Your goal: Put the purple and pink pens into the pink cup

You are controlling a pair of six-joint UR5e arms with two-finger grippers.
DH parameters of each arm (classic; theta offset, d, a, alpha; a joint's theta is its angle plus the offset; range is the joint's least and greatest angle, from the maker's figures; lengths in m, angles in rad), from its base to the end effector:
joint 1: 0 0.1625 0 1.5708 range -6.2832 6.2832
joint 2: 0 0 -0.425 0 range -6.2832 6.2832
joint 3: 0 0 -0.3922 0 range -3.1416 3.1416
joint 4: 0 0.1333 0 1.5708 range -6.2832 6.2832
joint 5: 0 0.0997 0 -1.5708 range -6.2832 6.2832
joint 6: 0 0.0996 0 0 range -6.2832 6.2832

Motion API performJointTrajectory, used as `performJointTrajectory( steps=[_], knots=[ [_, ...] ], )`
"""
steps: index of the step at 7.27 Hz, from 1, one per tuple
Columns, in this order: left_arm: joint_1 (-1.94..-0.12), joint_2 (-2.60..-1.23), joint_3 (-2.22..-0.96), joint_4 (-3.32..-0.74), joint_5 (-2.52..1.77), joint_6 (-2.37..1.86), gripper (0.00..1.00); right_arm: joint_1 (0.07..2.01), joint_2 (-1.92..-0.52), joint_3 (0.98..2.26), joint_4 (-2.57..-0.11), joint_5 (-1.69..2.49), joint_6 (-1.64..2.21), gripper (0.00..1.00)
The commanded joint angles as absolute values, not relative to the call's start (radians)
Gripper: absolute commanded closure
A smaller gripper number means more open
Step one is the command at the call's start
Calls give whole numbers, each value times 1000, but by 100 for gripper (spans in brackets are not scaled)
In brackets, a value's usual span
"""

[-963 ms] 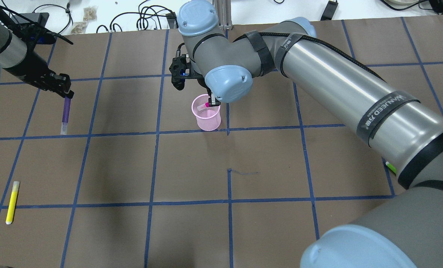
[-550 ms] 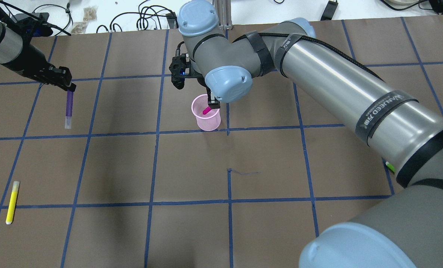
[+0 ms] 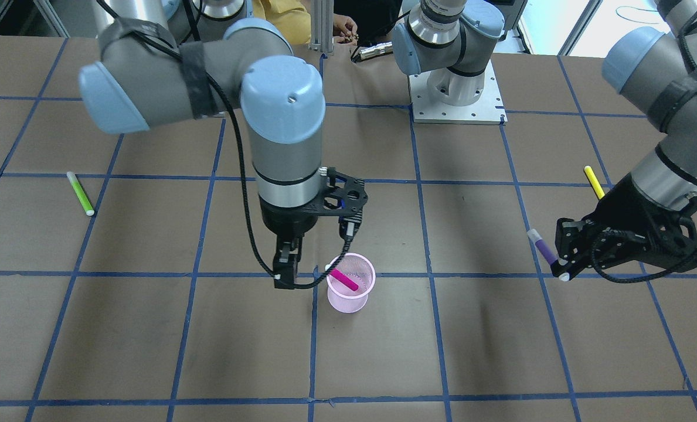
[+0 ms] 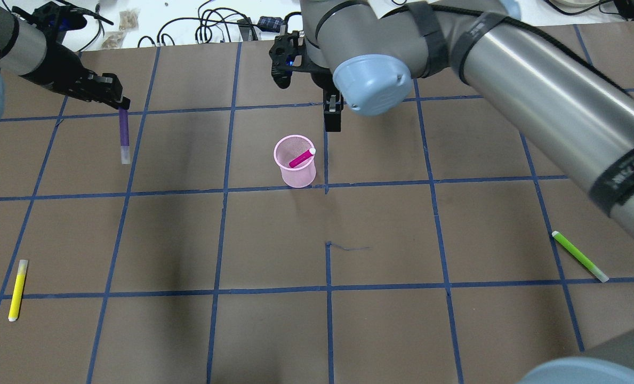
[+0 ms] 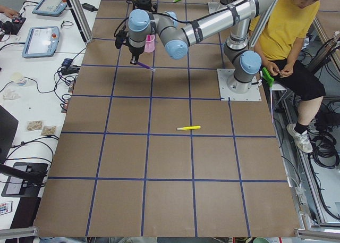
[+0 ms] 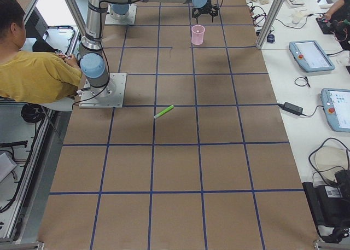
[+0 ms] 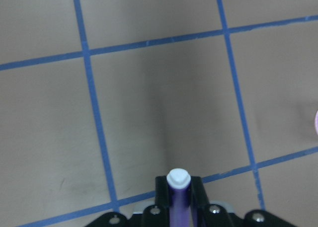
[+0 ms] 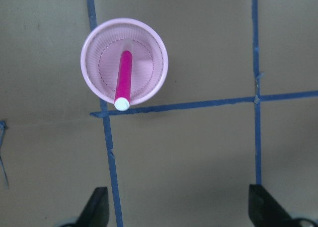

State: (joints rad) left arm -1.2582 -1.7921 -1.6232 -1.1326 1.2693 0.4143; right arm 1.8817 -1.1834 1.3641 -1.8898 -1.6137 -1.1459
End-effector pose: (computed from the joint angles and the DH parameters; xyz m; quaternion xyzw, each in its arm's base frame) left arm 0.0249 -0.6066 0.3936 -0.0624 -0.9834 0.1291 0.1110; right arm 0.3244 -0.5878 0.4007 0.6628 -0.7453 0.0545 0.0476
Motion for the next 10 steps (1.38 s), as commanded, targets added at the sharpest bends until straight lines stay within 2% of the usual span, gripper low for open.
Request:
performJointTrajectory(
  steps=[1, 3, 4, 5, 7, 10],
  knots=[
    [-1398, -1827, -1621, -943, 1255, 107, 100, 1763, -1332, 1383, -1745, -1579, -1144, 0],
    [-1475, -1835, -1647, -822, 1255, -87, 100, 1706, -1466, 1486, -1744, -1577, -1138, 0],
    [-1539, -1830, -1693, -690, 1267, -163, 100, 1689, -1509, 1561, -1773, -1542, -1125, 0],
    [-1589, -1825, -1762, -566, 1335, -248, 100, 1689, -1540, 1583, -1782, -1534, -1061, 0],
    [-1664, -1809, -1898, -323, 1437, -268, 100, 1687, -1545, 1575, -1776, -1534, -810, 0],
    [-1715, -1836, -1910, -229, 1462, -405, 100, 1687, -1554, 1569, -1758, -1575, -270, 0]
  ],
)
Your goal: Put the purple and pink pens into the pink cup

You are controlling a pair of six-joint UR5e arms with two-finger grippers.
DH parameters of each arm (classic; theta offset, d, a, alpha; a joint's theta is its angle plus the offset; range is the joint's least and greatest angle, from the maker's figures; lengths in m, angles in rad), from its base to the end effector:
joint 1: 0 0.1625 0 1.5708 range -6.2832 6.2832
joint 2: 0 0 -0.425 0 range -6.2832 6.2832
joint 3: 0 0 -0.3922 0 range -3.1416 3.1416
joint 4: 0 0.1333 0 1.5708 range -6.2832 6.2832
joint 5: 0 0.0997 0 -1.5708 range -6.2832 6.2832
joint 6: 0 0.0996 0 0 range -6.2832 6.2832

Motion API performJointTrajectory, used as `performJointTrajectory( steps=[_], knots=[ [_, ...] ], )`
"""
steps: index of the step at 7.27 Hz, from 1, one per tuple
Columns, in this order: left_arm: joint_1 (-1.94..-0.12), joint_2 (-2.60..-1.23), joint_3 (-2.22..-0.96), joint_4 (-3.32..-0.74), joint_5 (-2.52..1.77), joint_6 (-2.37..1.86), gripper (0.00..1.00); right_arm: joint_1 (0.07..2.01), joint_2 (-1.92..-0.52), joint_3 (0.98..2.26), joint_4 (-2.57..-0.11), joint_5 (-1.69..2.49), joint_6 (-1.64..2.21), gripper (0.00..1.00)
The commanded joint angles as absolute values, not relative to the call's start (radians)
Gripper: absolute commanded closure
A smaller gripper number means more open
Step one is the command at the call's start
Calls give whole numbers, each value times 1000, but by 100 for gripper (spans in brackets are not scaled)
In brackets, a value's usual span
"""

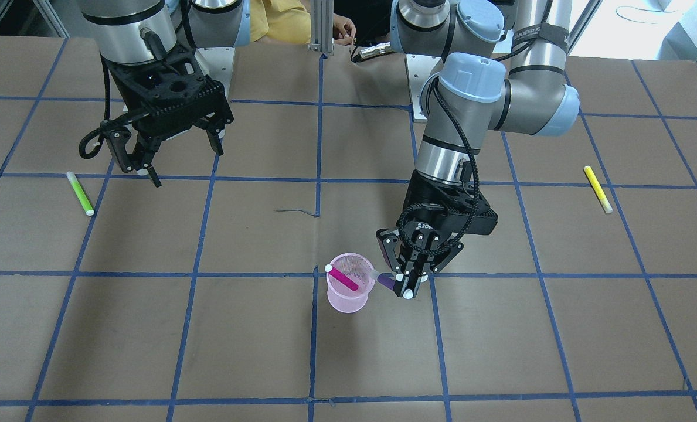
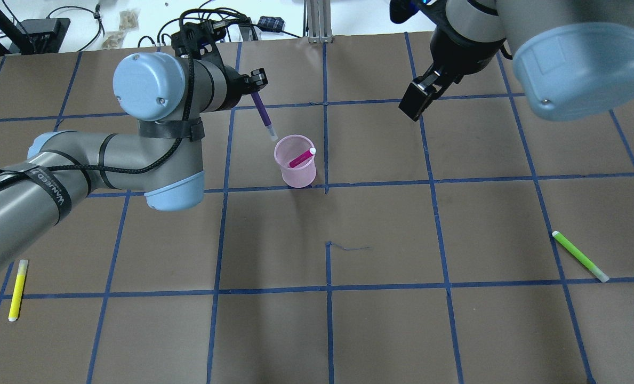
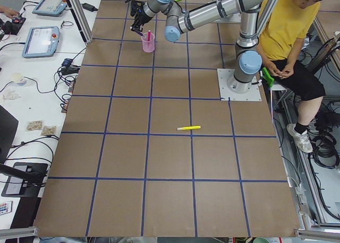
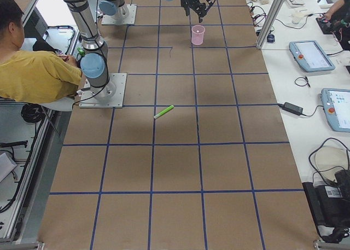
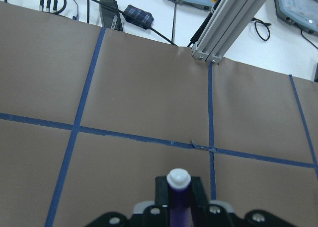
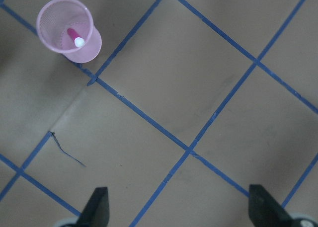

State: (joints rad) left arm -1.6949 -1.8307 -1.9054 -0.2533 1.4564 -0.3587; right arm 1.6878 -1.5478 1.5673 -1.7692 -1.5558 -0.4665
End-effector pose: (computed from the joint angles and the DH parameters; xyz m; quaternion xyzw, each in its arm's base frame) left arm -0.2147 -0.5520 0.3453 0.0892 -0.9298 0.3301 0.1363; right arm 0.1943 -0.4985 0.4995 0.2871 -0.9537 0.0893 0.0082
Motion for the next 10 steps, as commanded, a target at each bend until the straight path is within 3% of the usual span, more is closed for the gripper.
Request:
performJointTrajectory(
  steps=[1, 10],
  knots=[
    [-1736, -1844, -1911, -229, 1463, -434, 100, 1687, -1555, 1574, -1750, -1575, -88, 0],
    [-1746, -1871, -1959, -232, 1526, -426, 100, 1687, -1559, 1563, -1750, -1568, -46, 0]
  ],
)
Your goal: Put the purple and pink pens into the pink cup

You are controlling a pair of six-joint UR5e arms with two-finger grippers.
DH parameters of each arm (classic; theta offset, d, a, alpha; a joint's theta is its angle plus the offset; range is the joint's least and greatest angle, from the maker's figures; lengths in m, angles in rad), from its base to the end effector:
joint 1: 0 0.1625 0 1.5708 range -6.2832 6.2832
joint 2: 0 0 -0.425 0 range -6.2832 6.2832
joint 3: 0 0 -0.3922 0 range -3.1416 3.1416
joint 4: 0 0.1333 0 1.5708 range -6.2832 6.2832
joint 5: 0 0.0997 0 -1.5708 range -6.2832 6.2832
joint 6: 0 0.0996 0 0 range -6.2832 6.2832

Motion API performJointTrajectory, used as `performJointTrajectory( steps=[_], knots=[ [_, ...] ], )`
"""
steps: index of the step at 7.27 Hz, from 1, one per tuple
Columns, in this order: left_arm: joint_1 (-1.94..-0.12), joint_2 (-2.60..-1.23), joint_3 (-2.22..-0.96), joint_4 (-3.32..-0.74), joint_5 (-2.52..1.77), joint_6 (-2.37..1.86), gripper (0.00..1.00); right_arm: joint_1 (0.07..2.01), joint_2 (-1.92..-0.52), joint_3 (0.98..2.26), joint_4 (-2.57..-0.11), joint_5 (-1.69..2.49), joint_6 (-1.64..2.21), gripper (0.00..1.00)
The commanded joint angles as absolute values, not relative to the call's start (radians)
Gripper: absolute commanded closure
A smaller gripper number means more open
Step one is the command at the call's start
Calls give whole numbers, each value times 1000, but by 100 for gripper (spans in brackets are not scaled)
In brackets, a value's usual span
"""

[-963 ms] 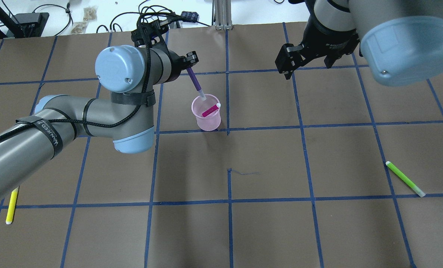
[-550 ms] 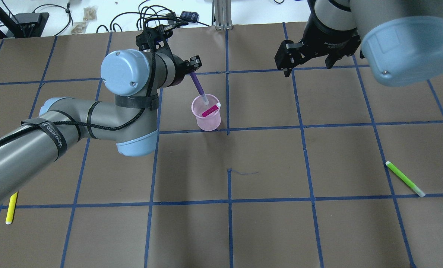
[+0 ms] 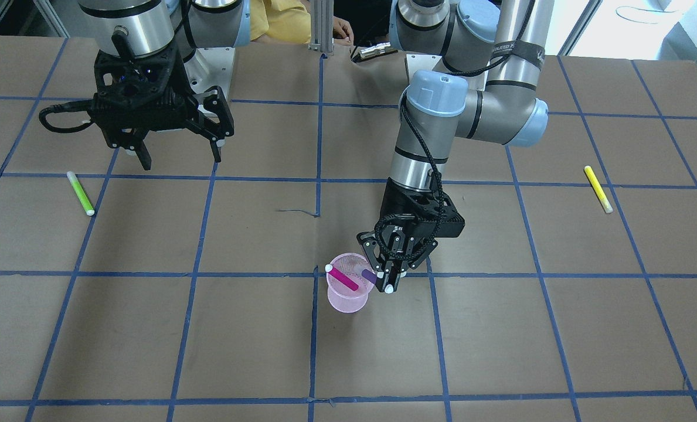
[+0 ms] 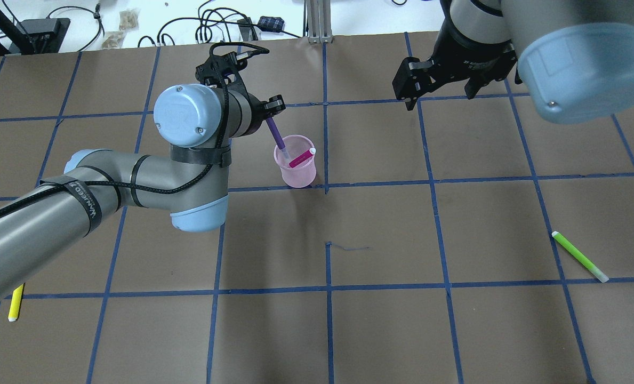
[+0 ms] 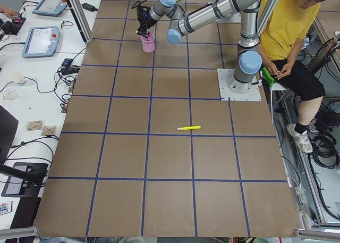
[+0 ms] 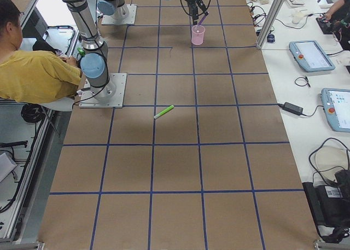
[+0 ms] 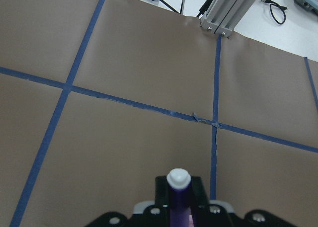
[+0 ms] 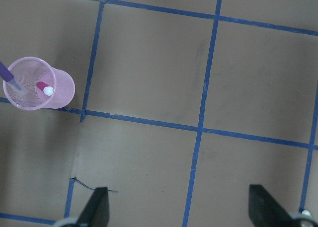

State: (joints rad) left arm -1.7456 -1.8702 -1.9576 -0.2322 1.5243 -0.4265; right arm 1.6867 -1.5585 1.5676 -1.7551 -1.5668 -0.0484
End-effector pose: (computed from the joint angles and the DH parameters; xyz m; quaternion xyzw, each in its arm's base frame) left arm -0.2347 -0.5358 0.3016 0.1115 -0.9405 0.2995 0.1159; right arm 0.1921 -0.4940 0.5032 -0.0819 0.9928 -0.0874 0.0049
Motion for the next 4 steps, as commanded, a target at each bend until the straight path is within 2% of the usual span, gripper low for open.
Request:
performJointTrajectory(
  steps=[1, 2, 3, 4],
  knots=[
    [-1747, -1873, -1960, -232, 1523, -428, 100, 1686, -1560, 1563, -1747, -1569, -51, 0],
    [-1752, -1873, -1960, -232, 1522, -431, 100, 1686, -1572, 1563, -1747, -1569, -52, 0],
    [-1764, -1876, -1960, -233, 1526, -436, 94, 1686, -1584, 1569, -1747, -1569, -51, 0],
    [-1767, -1879, -1959, -233, 1531, -436, 73, 1686, -1583, 1572, -1747, -1572, -51, 0]
  ],
)
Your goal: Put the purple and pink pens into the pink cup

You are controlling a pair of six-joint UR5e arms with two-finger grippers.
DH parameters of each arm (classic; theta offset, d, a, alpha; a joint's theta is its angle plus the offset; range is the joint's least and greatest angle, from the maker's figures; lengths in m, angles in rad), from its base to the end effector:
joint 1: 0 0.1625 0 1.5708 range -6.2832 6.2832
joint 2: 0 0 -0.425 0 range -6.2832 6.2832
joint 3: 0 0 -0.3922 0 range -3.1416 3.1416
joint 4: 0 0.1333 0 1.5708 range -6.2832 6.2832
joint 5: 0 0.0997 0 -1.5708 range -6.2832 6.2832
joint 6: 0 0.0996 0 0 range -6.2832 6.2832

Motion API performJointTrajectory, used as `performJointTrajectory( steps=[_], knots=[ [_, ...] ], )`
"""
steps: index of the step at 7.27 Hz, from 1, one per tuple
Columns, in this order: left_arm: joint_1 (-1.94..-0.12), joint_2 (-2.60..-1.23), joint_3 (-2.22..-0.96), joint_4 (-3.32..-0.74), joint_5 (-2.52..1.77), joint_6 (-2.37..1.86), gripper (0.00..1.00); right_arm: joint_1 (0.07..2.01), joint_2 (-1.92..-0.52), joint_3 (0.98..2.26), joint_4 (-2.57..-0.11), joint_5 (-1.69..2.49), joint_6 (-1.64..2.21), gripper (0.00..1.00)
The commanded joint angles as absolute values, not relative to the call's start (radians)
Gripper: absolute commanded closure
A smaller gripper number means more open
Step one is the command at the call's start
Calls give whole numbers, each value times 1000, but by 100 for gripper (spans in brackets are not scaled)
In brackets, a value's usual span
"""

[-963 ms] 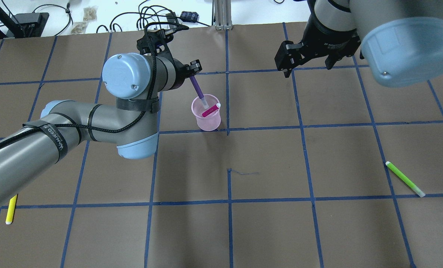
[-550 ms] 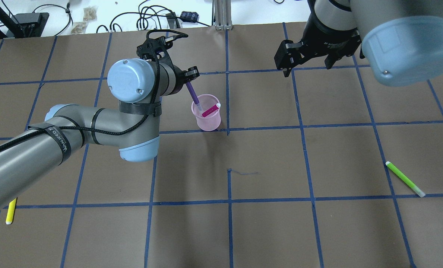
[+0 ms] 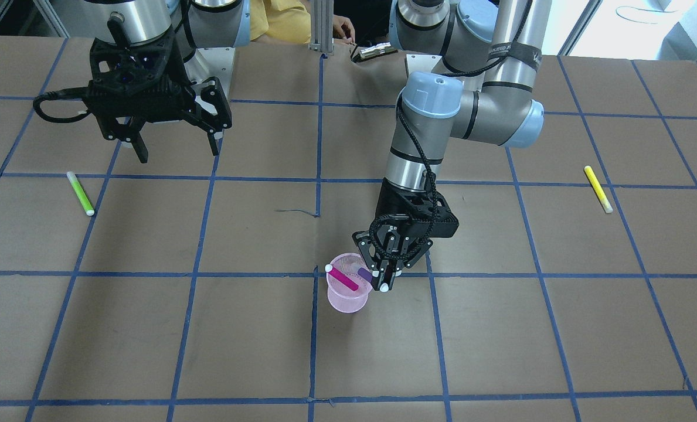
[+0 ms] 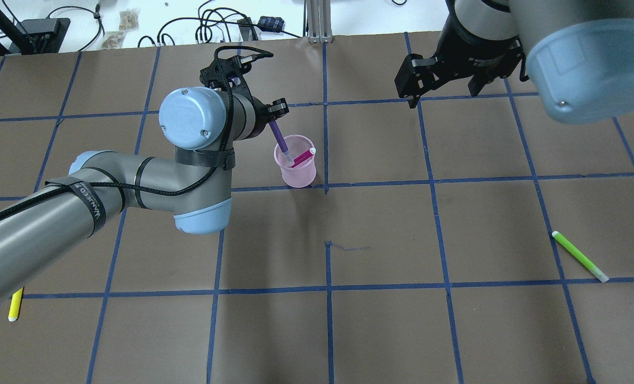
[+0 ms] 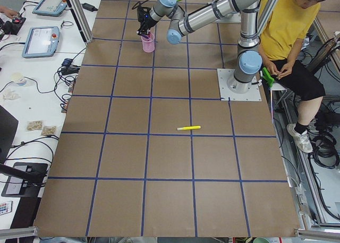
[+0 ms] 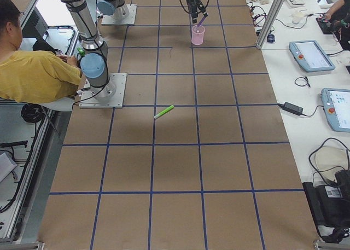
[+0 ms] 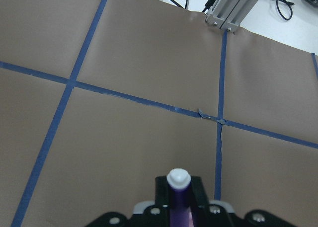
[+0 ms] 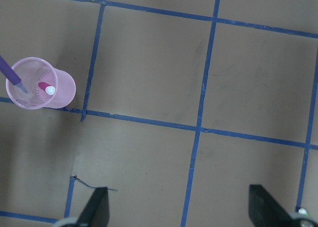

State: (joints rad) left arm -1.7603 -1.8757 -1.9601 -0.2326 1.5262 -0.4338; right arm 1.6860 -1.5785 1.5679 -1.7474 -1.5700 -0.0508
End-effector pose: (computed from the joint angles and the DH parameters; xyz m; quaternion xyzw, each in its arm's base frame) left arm -0.2424 -0.5324 0.2973 0.1086 -0.9422 0.2947 0.1171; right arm 0.1906 -0.4867 0.5123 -0.0826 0.9922 -0.0934 0.0034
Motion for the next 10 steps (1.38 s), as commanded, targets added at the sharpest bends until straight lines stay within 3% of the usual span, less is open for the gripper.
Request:
performJointTrajectory(
  steps=[1, 3, 5, 8, 10],
  knots=[
    [-1769, -1893, -1959, -233, 1534, -439, 59, 1686, -1583, 1571, -1750, -1572, -52, 0],
    [-1767, -1898, -1942, -248, 1519, -440, 22, 1687, -1589, 1575, -1749, -1562, -40, 0],
    [-1709, -1864, -1875, -434, 1441, -427, 0, 1701, -1579, 1577, -1761, -1530, -40, 0],
    [-1481, -1774, -1708, -991, 1318, -49, 0, 1695, -1543, 1565, -1788, -1402, -37, 0],
    [-1453, -1660, -1640, -1379, 1494, 91, 0, 1634, -1545, 1549, -1772, -1534, -38, 0]
  ],
)
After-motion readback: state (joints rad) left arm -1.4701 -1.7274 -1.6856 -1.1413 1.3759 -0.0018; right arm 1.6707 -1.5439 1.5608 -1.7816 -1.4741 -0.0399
